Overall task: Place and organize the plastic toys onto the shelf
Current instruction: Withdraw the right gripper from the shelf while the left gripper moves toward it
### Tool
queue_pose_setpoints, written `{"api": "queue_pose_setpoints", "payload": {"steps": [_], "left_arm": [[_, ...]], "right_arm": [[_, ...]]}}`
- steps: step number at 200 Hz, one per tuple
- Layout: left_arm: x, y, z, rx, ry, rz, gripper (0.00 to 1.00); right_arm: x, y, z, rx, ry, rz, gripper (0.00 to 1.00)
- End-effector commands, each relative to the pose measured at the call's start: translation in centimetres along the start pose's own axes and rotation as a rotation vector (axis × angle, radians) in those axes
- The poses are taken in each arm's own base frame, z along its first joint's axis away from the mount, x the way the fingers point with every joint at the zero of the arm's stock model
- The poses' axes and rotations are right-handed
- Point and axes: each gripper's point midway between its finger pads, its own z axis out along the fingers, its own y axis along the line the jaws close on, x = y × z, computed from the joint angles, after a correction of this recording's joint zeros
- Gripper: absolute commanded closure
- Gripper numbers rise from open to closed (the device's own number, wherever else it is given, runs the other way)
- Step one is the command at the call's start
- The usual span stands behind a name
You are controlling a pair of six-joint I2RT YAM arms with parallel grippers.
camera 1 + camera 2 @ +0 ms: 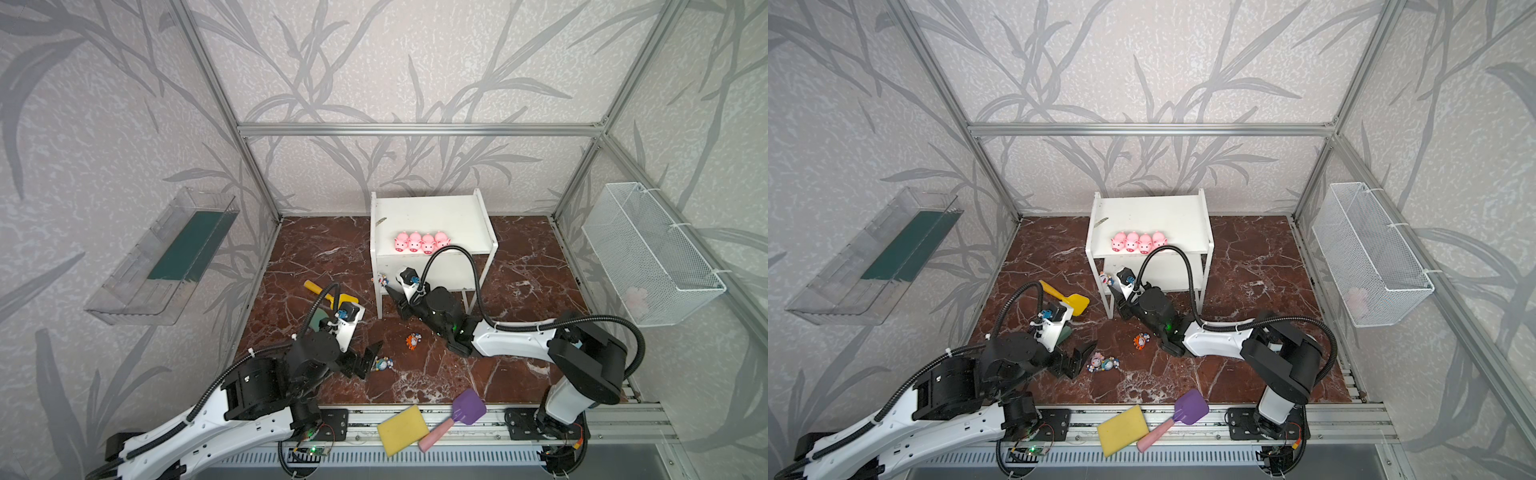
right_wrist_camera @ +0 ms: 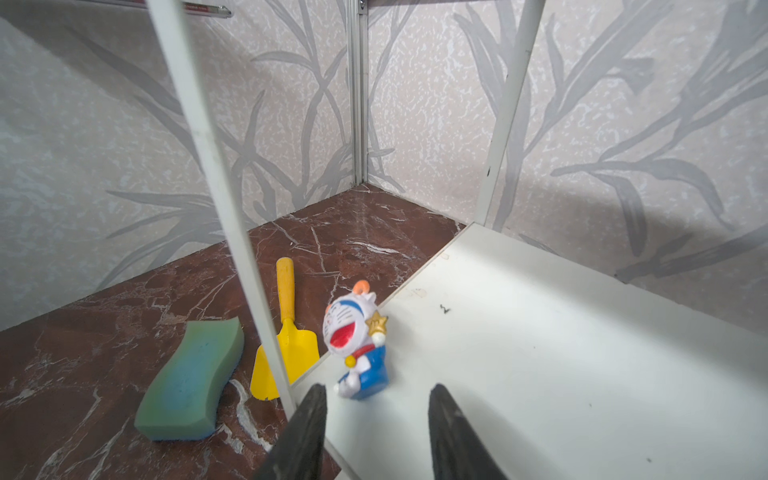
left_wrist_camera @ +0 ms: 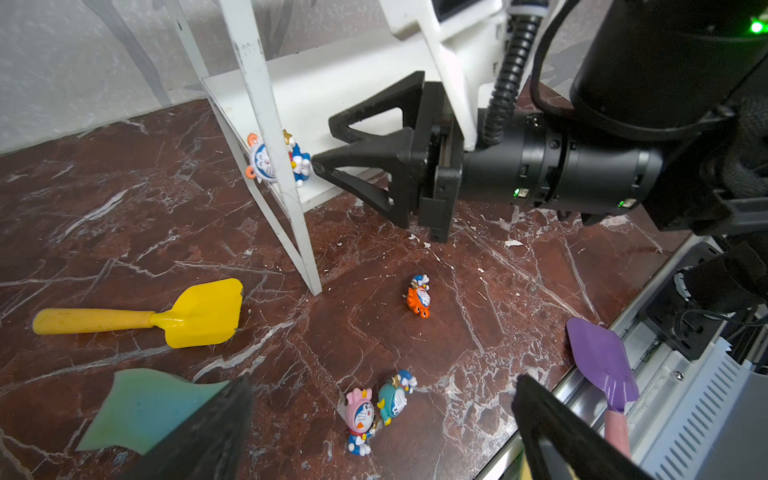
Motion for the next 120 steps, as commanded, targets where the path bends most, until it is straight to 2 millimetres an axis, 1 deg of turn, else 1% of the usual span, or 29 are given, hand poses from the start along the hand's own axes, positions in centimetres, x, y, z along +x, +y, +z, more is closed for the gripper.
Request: {"api": "queue_pose_setpoints", "payload": {"steps": [1,17,37,60,79,91,93,95,109,120], "left_arm": [[0.0,1.3,0.1,-0.073,-0.010,0.004,0.01],[-0.1,1.5,0.0,-0.086,-0.019,0.001,0.01],[-0.1,1.5,0.0,-0.085,-0.018,0.001,0.01],[0.0,1.5,0.0,-0.083,-0.016,-0.002,0.01],[0.0,1.5,0.0,-0.081,-0.019,-0.005,0.01],[0.0,1.5,0.0,-0.082,-0.019,-0.005,0.01],[0.0,1.5,0.0,-0.082,-0.017,-0.004,0.01],[0.0,1.5,0.0,-0.083,-0.017,-0.004,0.01],[0.0,1.7,0.1,-0.097,-0.016,-0.002,0.01],[-0.1,2.3,0.1,-0.136,-0.023,-0.013,0.01]], "right_arm": [[-2.1,-0.1,-1.4,-0.001,-0.099,0.031,0.56],[-1.6,-0.3,-1.8,0.000,-0.108,0.041,0.54],[-1.2,-0.2,-1.7,-0.006,-0.123,0.046,0.52],[-1.6,0.1,-1.4,-0.019,-0.154,0.051,0.48],[-1.4,0.0,-0.8,-0.016,-0.152,0.057,0.44],[-2.0,0.0,-0.7,-0.018,-0.165,0.066,0.41],[-1.2,0.1,-0.3,-0.018,-0.146,0.063,0.41],[-0.9,0.1,-0.2,-0.018,-0.141,0.062,0.41],[-0.6,0.0,0.2,-0.016,-0.133,0.066,0.39],[-0.4,0.1,0.5,-0.016,-0.130,0.064,0.38]]}}
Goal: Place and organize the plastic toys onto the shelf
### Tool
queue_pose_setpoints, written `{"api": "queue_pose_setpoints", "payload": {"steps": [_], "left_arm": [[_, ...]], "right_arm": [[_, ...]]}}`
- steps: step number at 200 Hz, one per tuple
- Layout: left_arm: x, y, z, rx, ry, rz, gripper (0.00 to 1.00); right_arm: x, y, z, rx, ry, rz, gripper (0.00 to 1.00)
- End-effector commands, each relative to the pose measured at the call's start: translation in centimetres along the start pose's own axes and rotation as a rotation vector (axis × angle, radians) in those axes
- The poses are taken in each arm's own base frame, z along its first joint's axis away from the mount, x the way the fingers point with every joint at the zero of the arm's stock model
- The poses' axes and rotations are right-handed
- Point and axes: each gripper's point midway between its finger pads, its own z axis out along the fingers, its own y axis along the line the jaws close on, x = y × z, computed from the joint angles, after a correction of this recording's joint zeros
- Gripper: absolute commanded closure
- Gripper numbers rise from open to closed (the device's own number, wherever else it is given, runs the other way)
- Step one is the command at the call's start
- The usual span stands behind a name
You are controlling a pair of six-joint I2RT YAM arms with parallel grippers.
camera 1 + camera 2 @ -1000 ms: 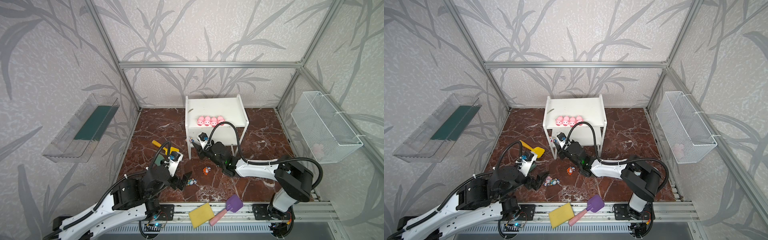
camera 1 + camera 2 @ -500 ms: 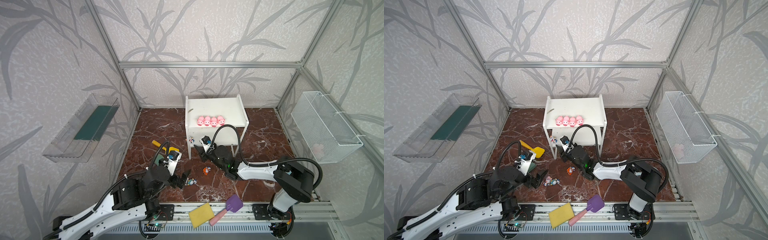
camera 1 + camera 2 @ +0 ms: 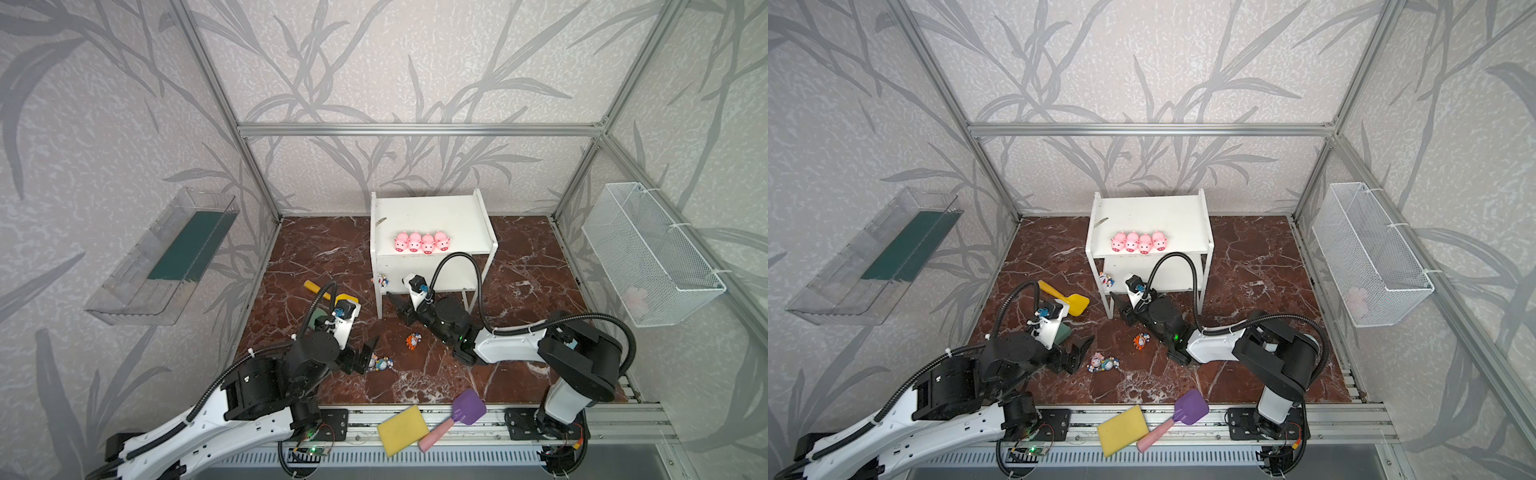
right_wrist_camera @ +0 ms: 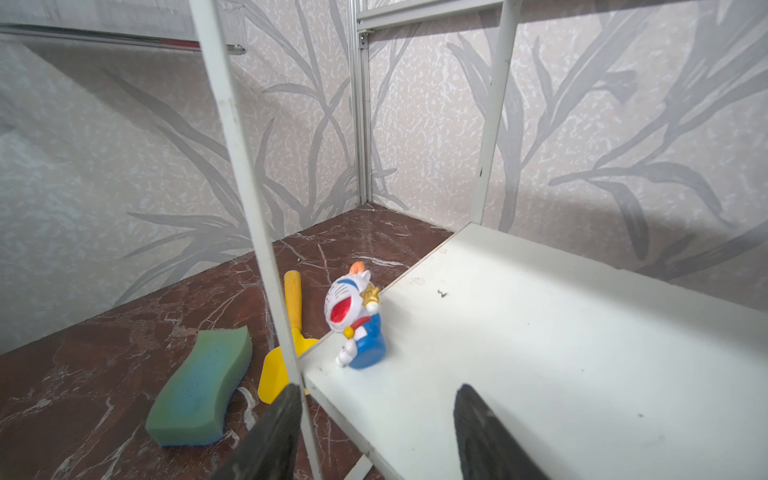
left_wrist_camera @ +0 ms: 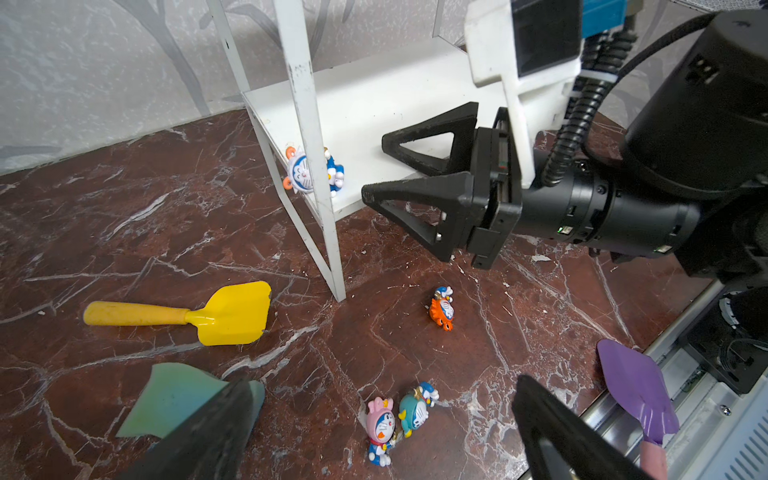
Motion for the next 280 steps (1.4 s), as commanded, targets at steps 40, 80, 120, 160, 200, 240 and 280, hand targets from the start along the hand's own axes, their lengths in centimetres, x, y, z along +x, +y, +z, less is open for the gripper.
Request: {"api": "queue_pose_setpoints", "payload": {"steps": [40,80,120,160,200,240,280], "left_arm": [[-1.0,2.7,0.8,-0.169,-0.028,-0.091,0.01],[-2.5,4.0,1.8,-0.168,-0.020,-0.216,0.01],[-3.9,6.5,3.6,-0.180,0.002,-0.370,0.01],[-5.8,8.0,6.4,-0.113,-0.019,-0.462,0.01],[-6.9,9.3,9.6,-0.054,-0.020,-0.518,0.01],[-8.1,10.1,11.2,0.008,-0.022,-0.582,0.01],[-8.6,8.5,12.3,0.130,0.014,-0.671,0.06]], "right_arm": [[-0.1,-0.1,2.0,0.009,-0.034,0.025,0.35],[0.5,-0.2,2.6,0.014,-0.009,0.018,0.41],[0.8,-0.4,2.5,0.013,0.008,0.008,0.50],[1.5,-0.8,2.3,0.032,0.030,-0.003,0.52],[1.7,-1.2,1.9,0.053,0.022,0.003,0.54],[1.7,-1.4,1.3,0.052,0.019,-0.007,0.53],[0.8,-1.4,0.1,0.045,-0.003,-0.002,0.52]]}}
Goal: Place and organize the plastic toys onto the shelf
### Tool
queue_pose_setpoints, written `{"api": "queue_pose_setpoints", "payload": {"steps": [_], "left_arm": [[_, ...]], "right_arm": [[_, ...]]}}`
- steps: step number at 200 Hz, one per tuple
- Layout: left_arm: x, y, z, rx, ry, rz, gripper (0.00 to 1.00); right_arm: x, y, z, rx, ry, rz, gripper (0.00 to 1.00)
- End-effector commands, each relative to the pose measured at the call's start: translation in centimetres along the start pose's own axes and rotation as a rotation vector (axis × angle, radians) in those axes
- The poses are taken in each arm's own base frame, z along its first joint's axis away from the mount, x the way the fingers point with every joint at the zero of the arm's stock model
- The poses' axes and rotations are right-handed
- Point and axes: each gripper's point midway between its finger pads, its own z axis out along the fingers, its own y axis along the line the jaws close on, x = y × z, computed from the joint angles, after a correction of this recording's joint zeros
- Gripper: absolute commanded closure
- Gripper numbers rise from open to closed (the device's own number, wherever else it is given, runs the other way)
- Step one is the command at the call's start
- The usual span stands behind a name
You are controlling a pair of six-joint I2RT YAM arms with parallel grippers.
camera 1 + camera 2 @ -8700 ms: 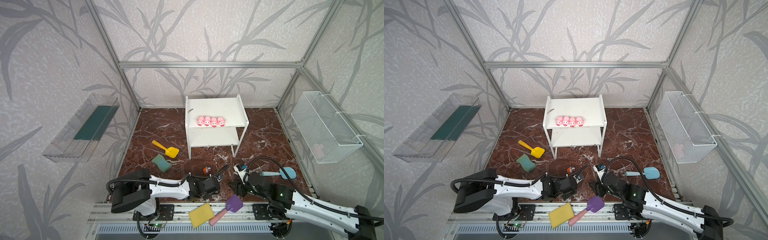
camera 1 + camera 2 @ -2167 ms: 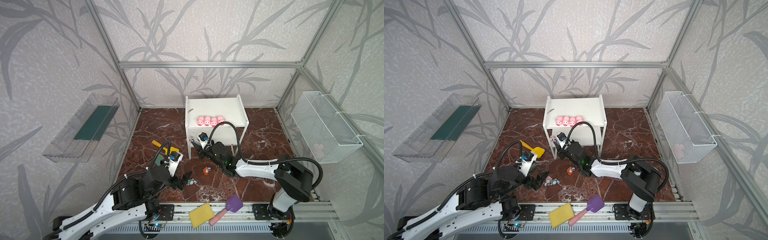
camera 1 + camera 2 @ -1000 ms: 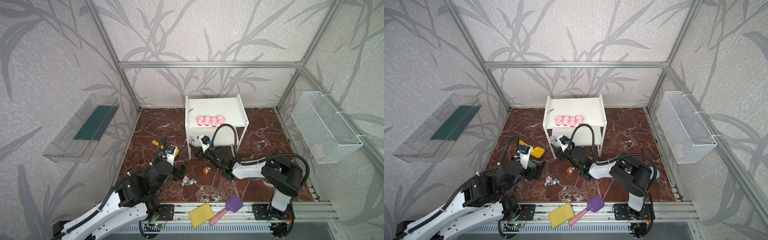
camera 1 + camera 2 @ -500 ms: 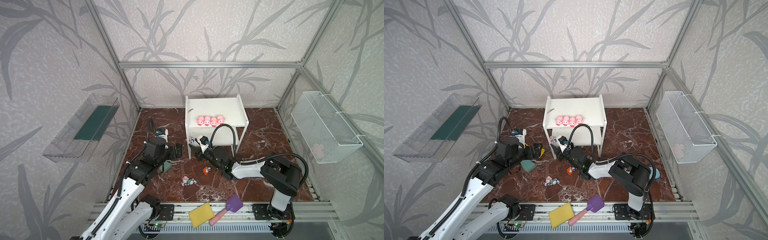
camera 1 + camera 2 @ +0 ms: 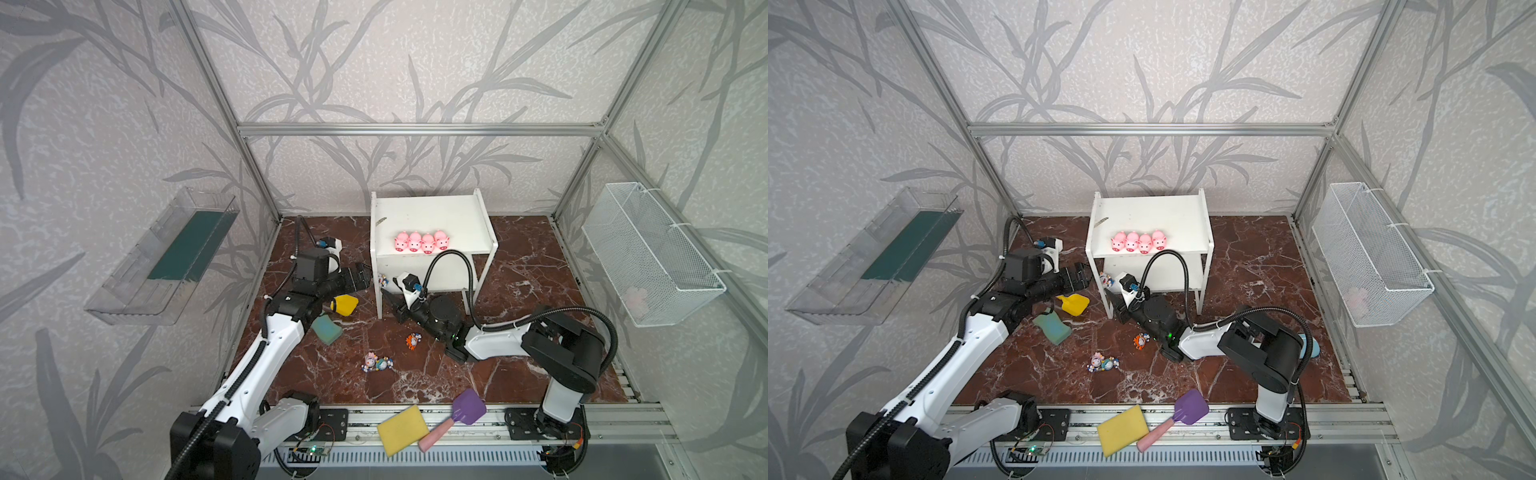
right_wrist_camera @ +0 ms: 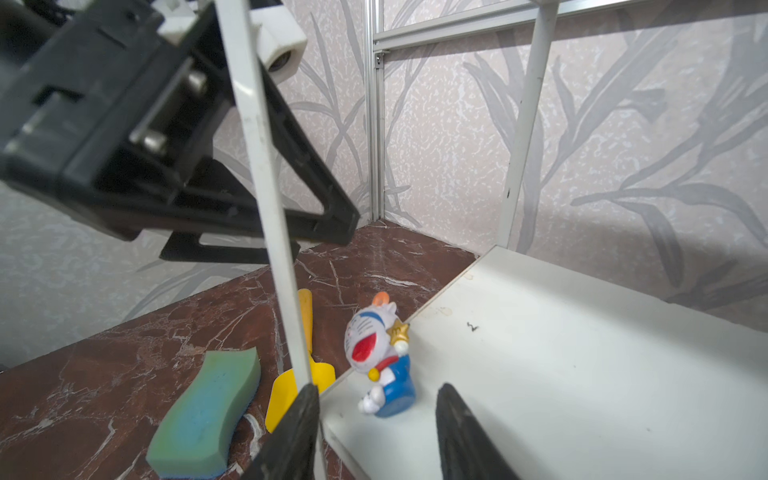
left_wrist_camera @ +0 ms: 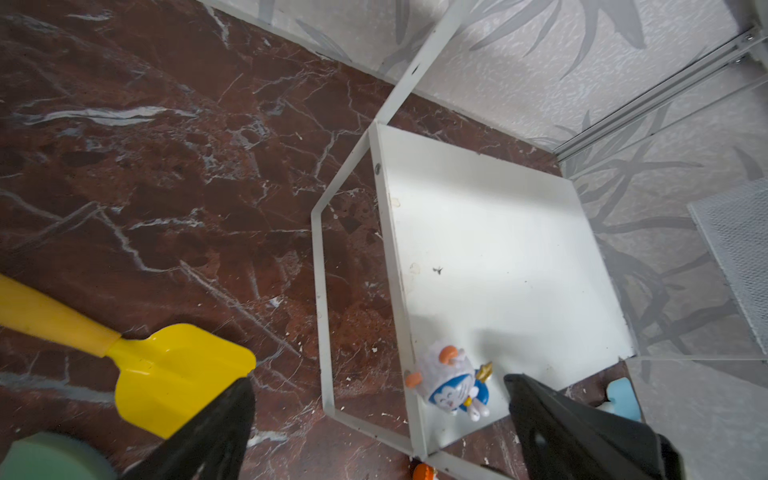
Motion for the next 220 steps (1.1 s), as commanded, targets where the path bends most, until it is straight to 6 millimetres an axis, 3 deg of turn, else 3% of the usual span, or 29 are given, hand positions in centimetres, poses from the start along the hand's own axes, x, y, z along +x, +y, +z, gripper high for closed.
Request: {"api": "queue_pose_setpoints", "payload": {"steps": [1,26,33,69,74,112,156,220], "left_arm": [[-1.0,-2.7,0.0,0.133,0.009,-0.053,0.06],[-0.1,-2.6,0.5,0.137,0.056,-0.086,0.09],[0.2,-2.5,0.6,0.134,0.068,-0.091,0.09],[1.2,-3.0,1.3,0.196,0.113,-0.103,0.10],[1.3,-3.0,1.4,0.198,0.114,-0.111,0.10],[1.9,-2.8,2.2,0.211,0.131,-0.140,0.16],[2.9,-1.6,2.2,0.153,0.150,-0.157,0.20],[3.7,-2.2,2.5,0.234,0.152,-0.225,0.27]], "right_arm": [[1.0,-2.0,-1.1,0.069,0.037,-0.012,0.52],[1.0,-1.6,-2.0,0.056,0.047,-0.023,0.47],[-0.4,-1.3,-2.5,0.049,0.019,-0.024,0.45],[-1.8,-0.4,-4.1,0.032,0.006,-0.071,0.40],[-1.9,1.0,-4.6,0.002,0.003,-0.075,0.40],[-2.9,1.7,-6.7,-0.004,0.001,-0.099,0.39],[-3.5,1.7,-8.2,-0.005,0.039,-0.108,0.38],[-3.4,1.3,-9.5,0.005,0.042,-0.099,0.37]]}}
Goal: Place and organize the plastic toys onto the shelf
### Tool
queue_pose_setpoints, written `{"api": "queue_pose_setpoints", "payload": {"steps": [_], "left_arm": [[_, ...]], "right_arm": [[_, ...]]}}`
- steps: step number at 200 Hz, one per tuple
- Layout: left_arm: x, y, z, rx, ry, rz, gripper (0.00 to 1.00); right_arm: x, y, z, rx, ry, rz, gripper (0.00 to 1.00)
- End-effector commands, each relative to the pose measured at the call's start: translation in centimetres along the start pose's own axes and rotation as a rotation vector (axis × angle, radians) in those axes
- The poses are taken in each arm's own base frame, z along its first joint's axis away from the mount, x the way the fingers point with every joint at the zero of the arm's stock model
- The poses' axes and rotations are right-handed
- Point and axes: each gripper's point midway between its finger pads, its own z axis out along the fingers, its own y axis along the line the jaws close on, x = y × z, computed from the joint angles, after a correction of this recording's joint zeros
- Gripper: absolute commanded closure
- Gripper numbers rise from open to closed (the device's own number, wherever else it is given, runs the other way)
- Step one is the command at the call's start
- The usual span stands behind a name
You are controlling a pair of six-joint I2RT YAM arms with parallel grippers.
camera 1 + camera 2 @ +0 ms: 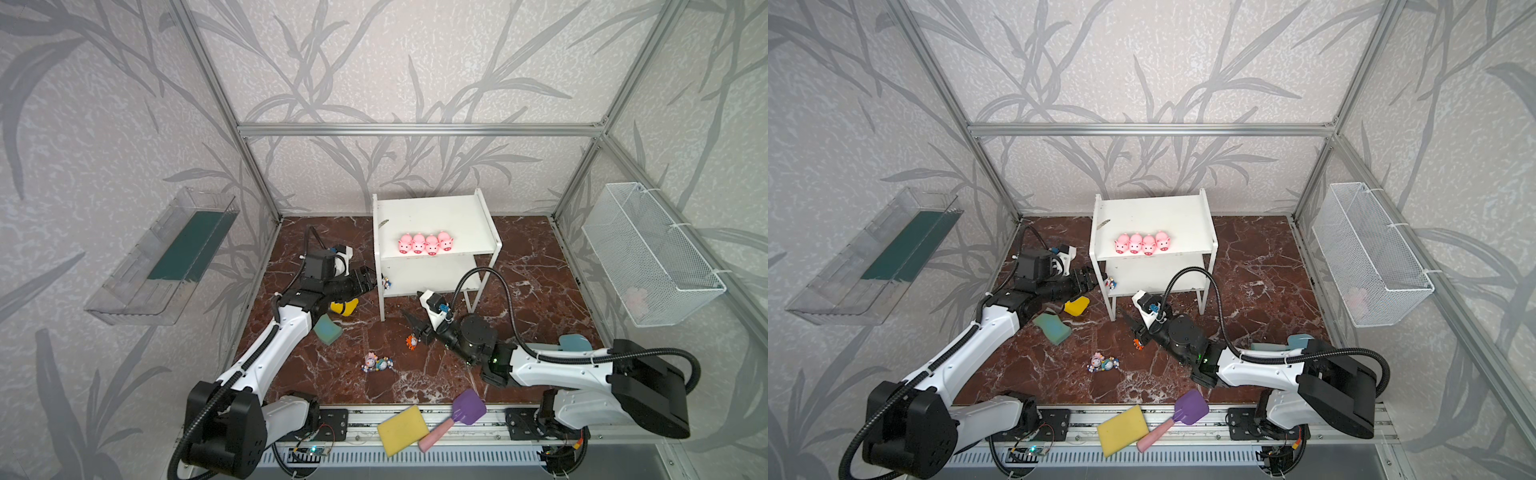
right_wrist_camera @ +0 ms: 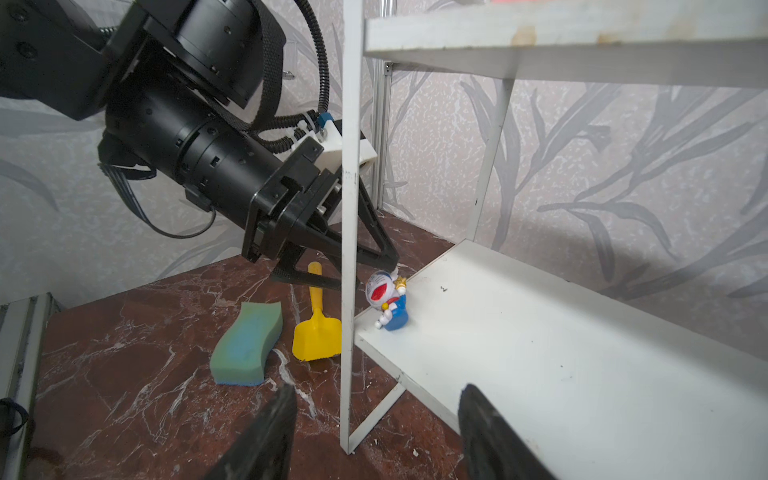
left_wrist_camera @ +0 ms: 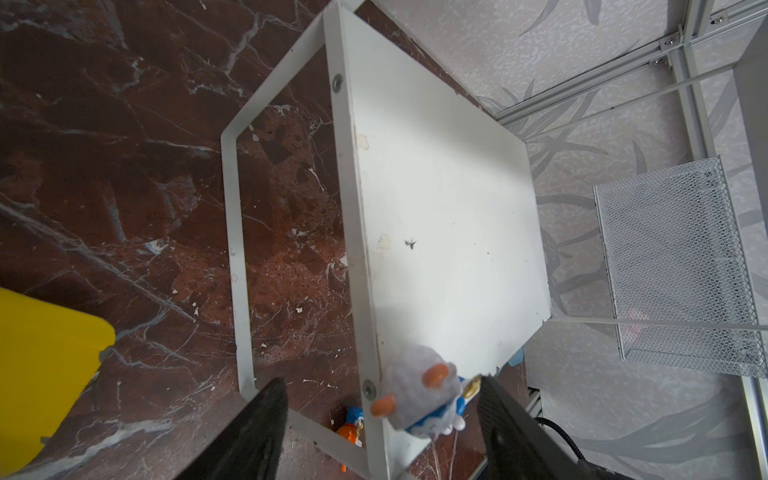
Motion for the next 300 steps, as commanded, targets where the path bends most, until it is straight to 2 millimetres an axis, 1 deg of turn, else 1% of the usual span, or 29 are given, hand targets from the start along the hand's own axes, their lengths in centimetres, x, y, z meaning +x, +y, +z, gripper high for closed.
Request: {"api": "queue_pose_setpoints", "payload": {"steps": [1,26,58,84,102,131,154,189,212,227,266,279,300], "left_arm": [[-0.2,-1.6,-0.3,0.081,-0.018,-0.002,0.27],[-0.1,-1.5,0.3,0.094,-0.004,-0.016,0.26],[-0.8,-2.2,0.2,0.129,-0.035,-0.004,0.23],[-0.9,-2.6,1.1,0.172,-0.010,-0.022,0.24],[-0.8,-2.5,1.6,0.185,0.000,-0.035,0.27],[-0.2,-1.8,2.0,0.167,0.020,-0.038,0.30],[0.0,-1.5,2.1,0.163,0.026,-0.044,0.37],[0.6,-1.1,2.1,0.152,0.036,-0.043,0.41],[0.9,-0.8,2.2,0.148,0.037,-0.051,0.46],[0.7,-0.9,2.1,0.150,0.033,-0.048,0.49],[0.2,-1.1,1.8,0.139,0.018,-0.029,0.52],[0.2,-1.1,1.7,0.133,0.017,-0.022,0.56],[0.1,-1.1,1.6,0.131,0.014,-0.021,0.61]], "right_arm": [[-0.2,-0.2,-0.6,0.018,-0.003,0.000,0.37],[-0.2,-0.2,-1.0,0.019,-0.002,-0.001,0.37],[0.1,-0.3,-1.4,0.022,0.006,0.002,0.37],[0.3,-0.3,-1.5,0.023,0.011,0.002,0.37],[0.3,-0.4,-1.5,0.027,0.012,0.000,0.37],[0.5,-0.6,-1.6,0.035,0.016,-0.006,0.37],[0.6,-0.5,-1.6,0.035,0.017,-0.004,0.37],[0.6,-0.7,-1.6,0.040,0.018,-0.002,0.37],[0.7,-0.7,-1.7,0.045,0.020,-0.004,0.37],[0.7,-0.7,-1.6,0.044,0.021,-0.004,0.37],[0.8,-0.7,-1.7,0.045,0.023,-0.006,0.37],[0.8,-0.8,-1.7,0.045,0.023,-0.006,0.37],[0.9,-0.8,-1.7,0.049,0.026,-0.007,0.37]]}}
